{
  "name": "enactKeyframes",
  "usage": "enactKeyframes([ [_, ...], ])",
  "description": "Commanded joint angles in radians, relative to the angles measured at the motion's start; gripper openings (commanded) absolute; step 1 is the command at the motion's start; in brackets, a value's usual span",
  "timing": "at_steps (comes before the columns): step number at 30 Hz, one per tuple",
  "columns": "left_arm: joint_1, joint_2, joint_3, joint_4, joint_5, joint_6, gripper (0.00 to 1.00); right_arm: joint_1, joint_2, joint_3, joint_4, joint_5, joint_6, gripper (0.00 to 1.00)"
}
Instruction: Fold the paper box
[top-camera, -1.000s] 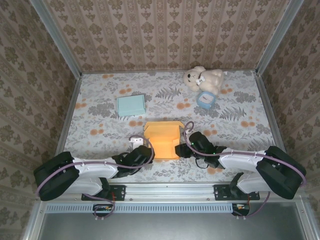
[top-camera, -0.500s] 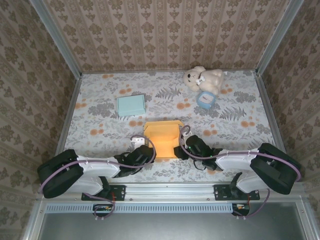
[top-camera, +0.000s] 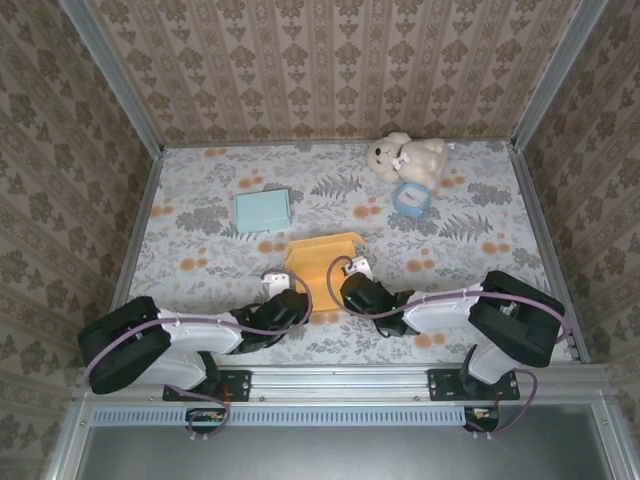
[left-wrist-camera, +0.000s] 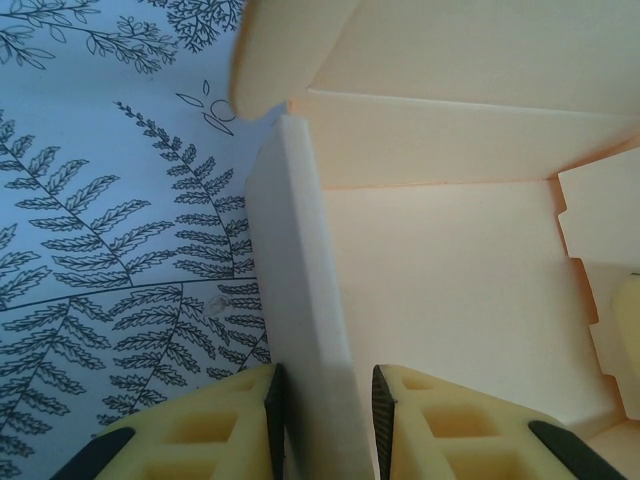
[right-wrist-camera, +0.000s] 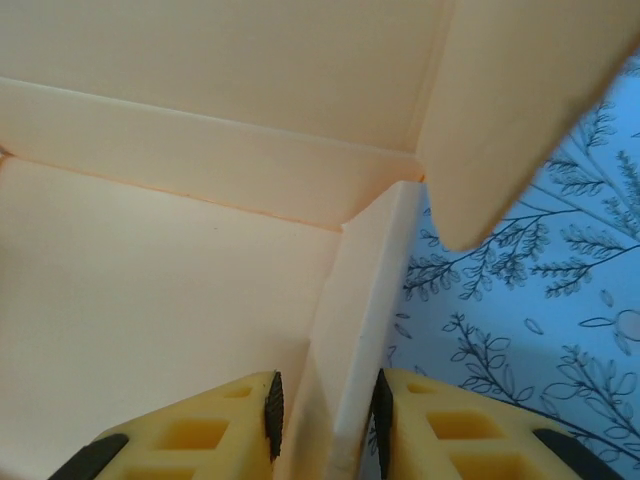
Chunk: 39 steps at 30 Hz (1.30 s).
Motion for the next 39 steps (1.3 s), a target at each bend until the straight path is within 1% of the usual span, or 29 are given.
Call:
enactKeyframes([
  [1,-0.009,0.019,0.013,0.002,0.068,0.014,0.30,0.048,0.063,0.050,-0.215,0.078,-0.023,0.31],
  [3,-0.009,0.016,0.013,-0.001,0.065,0.014,0.29,0.060,0.067,0.085,-0.290,0.129,-0.009,0.21],
  [5,-0.009,0.011,0.010,-0.006,0.057,0.010,0.29,0.064,0.066,0.108,-0.350,0.163,0.007,0.15],
  [6,-0.009,0.008,0.006,-0.006,0.051,0.005,0.29,0.068,0.068,0.125,-0.394,0.193,0.023,0.14],
  [11,-0.009,-0.002,-0.002,-0.021,0.035,-0.006,0.29,0.086,0.106,0.207,-0.591,0.364,0.087,0.14],
  [16,-0.009,-0.011,-0.004,-0.030,0.031,-0.014,0.29,0.087,0.163,0.260,-0.688,0.458,0.123,0.16],
  [18,-0.011,-0.011,-0.001,-0.030,0.034,-0.011,0.29,0.088,0.199,0.284,-0.714,0.478,0.131,0.18],
  [21,-0.013,-0.009,0.002,-0.033,0.032,-0.007,0.29,0.091,0.221,0.284,-0.660,0.440,0.111,0.20],
  [24,-0.013,-0.007,0.007,-0.036,0.032,-0.005,0.29,0.091,0.207,0.256,-0.555,0.349,0.076,0.20],
  [29,-0.014,-0.007,0.011,-0.046,0.031,-0.001,0.29,0.093,0.161,0.221,-0.436,0.251,0.037,0.22],
  [33,-0.014,-0.006,0.015,-0.047,0.030,0.001,0.29,0.093,0.076,0.164,-0.347,0.176,0.036,0.31],
  [39,-0.016,-0.006,0.021,-0.051,0.030,0.004,0.29,0.090,-0.065,0.105,-0.308,0.104,0.043,0.42],
])
